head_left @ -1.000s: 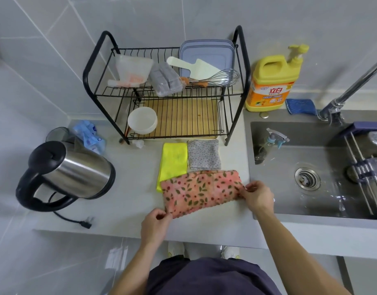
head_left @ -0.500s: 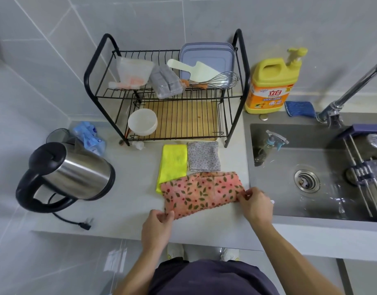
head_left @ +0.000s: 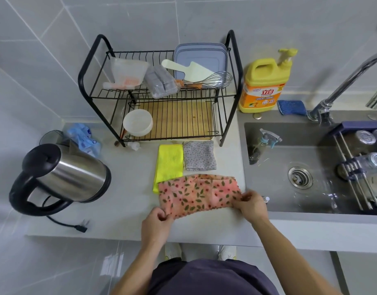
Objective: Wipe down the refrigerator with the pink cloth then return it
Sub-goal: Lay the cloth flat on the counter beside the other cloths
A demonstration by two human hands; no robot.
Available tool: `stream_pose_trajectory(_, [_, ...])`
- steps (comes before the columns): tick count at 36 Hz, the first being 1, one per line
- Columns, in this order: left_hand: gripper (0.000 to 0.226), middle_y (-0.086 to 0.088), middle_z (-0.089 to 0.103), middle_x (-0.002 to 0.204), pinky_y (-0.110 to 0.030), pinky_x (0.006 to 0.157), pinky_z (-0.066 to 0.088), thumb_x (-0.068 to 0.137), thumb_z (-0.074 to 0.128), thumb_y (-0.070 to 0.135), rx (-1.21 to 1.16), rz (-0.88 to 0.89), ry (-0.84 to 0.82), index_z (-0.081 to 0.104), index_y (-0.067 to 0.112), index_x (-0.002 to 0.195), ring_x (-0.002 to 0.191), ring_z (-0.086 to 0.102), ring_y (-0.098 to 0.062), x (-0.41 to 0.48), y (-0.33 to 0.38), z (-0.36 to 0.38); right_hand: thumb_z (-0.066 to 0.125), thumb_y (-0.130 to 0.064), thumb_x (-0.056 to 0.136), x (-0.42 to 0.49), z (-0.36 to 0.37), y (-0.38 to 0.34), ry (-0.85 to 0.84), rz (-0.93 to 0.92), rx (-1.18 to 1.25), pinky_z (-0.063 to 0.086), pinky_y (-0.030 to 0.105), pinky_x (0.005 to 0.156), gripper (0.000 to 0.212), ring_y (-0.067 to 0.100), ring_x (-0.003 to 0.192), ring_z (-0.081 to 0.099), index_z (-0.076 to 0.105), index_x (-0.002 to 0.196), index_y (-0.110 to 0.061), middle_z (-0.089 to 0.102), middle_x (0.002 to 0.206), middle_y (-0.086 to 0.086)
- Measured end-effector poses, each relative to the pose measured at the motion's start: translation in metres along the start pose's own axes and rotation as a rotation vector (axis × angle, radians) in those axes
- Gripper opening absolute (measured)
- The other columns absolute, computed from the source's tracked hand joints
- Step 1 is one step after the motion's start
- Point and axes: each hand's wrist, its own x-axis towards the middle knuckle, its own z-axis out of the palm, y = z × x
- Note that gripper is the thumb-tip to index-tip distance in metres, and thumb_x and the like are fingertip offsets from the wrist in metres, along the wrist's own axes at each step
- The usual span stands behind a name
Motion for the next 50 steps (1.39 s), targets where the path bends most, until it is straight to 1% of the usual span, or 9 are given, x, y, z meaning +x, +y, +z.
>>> stream_pose_trajectory(4, [0.011, -0.012, 0.076, 0.075, -0.034, 0.063, 0.059, 0.090, 0.069, -0.002, -0.417, -0.213, -0.140, 0.064, -0.004, 0.100, 0.069, 0.073, -0.025, 0.009, 0.000, -0.009, 0.082, 0.012, 0.077, -0.003, -0.015, 0.012, -0.119, 0.214, 0.300, 0.062, 0.029, 0.063, 0.024, 0.027, 0.072, 0.065, 0.070, 0.095, 0.001, 0.070, 0.089, 0.015])
stream_pose_trajectory(7, [0.012, -0.011, 0.074, 0.078, -0.031, 0.062, 0.057, 0.094, 0.074, 0.008, -0.620, -0.317, -0.277, 0.071, -0.002, 0.100, 0.070, 0.070, -0.022, 0.011, 0.000, -0.016, 0.079, 0.016, 0.079, -0.006, -0.024, 0.019, -0.241, 0.293, 0.353, 0.058, 0.025, 0.055, 0.018, 0.022, 0.059, 0.056, 0.069, 0.085, 0.003, 0.062, 0.070, 0.011])
stream_pose_trajectory(15, [0.038, -0.004, 0.068, 0.057, -0.039, 0.074, 0.059, 0.098, 0.073, 0.034, -0.439, -0.265, -0.108, 0.074, 0.004, 0.074, 0.060, 0.062, -0.022, 0.015, -0.011, 0.000, 0.083, -0.016, 0.089, -0.006, -0.017, 0.028, -0.325, 0.396, 0.456, 0.051, 0.025, 0.048, 0.028, 0.017, 0.050, 0.053, 0.063, 0.074, -0.005, 0.058, 0.061, 0.007])
stream_pose_trajectory(19, [0.024, -0.002, 0.067, 0.060, -0.032, 0.064, 0.051, 0.098, 0.069, 0.028, -0.314, -0.211, -0.081, 0.074, 0.012, 0.082, 0.059, 0.060, -0.018, 0.013, -0.008, 0.000, 0.079, -0.006, 0.090, -0.010, -0.014, 0.029, -0.244, 0.331, 0.396, 0.049, 0.025, 0.047, 0.016, 0.020, 0.051, 0.050, 0.065, 0.085, -0.001, 0.060, 0.065, 0.011])
stream_pose_trajectory(25, [0.018, -0.003, 0.076, 0.081, -0.036, 0.069, 0.057, 0.094, 0.067, 0.032, -0.123, -0.119, -0.021, 0.071, 0.016, 0.091, 0.075, 0.072, -0.024, 0.010, -0.005, -0.005, 0.079, 0.004, 0.086, -0.021, -0.014, 0.028, -0.159, 0.246, 0.455, 0.061, 0.037, 0.076, 0.017, 0.029, 0.070, 0.062, 0.069, 0.099, 0.007, 0.070, 0.082, 0.021])
stream_pose_trajectory(31, [0.017, -0.019, 0.077, 0.083, -0.029, 0.054, 0.055, 0.095, 0.069, 0.002, -0.537, -0.158, -0.104, 0.060, -0.001, 0.109, 0.067, 0.075, -0.024, 0.015, 0.004, -0.013, 0.075, 0.005, 0.086, -0.031, -0.017, 0.009, -0.084, 0.198, 0.467, 0.064, 0.035, 0.068, 0.012, 0.031, 0.069, 0.069, 0.064, 0.091, 0.004, 0.075, 0.086, 0.028])
stream_pose_trajectory(35, [0.018, -0.019, 0.072, 0.079, -0.025, 0.050, 0.052, 0.094, 0.068, -0.007, -0.828, -0.110, -0.039, 0.059, 0.005, 0.103, 0.058, 0.068, -0.021, 0.015, 0.025, -0.037, 0.074, 0.005, 0.087, -0.037, -0.029, -0.020, 0.011, 0.059, 0.616, 0.048, 0.031, 0.055, 0.029, 0.022, 0.054, 0.063, 0.051, 0.084, -0.012, 0.064, 0.071, 0.015])
stream_pose_trajectory(41, [0.015, -0.015, 0.068, 0.075, -0.022, 0.055, 0.054, 0.094, 0.066, -0.007, -0.913, -0.010, 0.000, 0.062, 0.008, 0.093, 0.055, 0.067, -0.015, 0.015, 0.056, -0.061, 0.072, 0.002, 0.091, -0.060, -0.045, -0.057, 0.046, -0.089, 0.675, 0.040, 0.015, 0.038, 0.025, 0.020, 0.057, 0.063, 0.053, 0.086, -0.013, 0.066, 0.073, 0.012])
stream_pose_trajectory(50, [0.012, -0.006, 0.075, 0.074, -0.031, 0.069, 0.052, 0.093, 0.070, -0.002, -0.866, 0.091, 0.037, 0.071, 0.009, 0.096, 0.068, 0.069, -0.019, 0.007, 0.063, -0.064, 0.069, 0.003, 0.094, -0.064, -0.047, -0.057, 0.106, -0.195, 0.780, 0.054, 0.023, 0.058, 0.021, 0.020, 0.062, 0.062, 0.059, 0.091, -0.015, 0.069, 0.079, 0.016])
